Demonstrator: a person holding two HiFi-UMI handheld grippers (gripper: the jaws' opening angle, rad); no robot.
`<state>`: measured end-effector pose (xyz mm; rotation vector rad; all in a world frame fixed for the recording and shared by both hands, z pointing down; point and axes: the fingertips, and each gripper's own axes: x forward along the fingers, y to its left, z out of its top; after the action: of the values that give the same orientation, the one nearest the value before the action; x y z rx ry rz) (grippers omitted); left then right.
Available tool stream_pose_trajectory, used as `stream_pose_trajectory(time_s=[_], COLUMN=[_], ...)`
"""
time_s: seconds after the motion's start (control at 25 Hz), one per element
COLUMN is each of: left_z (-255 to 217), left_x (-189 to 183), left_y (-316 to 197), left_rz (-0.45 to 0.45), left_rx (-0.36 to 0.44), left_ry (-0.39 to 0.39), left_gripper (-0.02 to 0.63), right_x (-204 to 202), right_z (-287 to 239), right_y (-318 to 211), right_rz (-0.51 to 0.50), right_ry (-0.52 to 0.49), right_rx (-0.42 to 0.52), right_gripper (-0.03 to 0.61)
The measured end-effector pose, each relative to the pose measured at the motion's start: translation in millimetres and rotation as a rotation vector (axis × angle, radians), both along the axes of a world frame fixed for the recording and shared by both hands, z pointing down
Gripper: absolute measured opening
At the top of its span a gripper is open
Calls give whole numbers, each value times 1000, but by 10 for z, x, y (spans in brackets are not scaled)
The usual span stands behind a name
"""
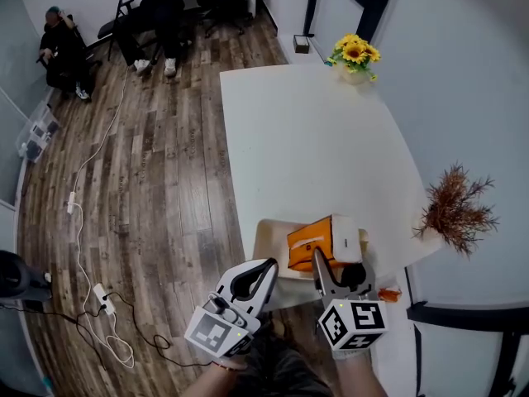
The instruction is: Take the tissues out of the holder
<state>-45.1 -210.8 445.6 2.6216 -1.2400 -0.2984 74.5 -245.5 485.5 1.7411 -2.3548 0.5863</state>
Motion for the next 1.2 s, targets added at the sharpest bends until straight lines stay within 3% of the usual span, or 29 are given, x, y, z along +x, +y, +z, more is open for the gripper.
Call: stream_pose_trajectory(time_s=[1.2], left_z=[-300], left_x=[238], left_y=[81], left_rz=[60], left_rx=[15], left_ry=[-10], left_gripper=[5], right_x=[109], right_z=[-650], right_y=[206], right_rz=[3], right_ry=[-46], right_rx=[123], right_gripper=[278])
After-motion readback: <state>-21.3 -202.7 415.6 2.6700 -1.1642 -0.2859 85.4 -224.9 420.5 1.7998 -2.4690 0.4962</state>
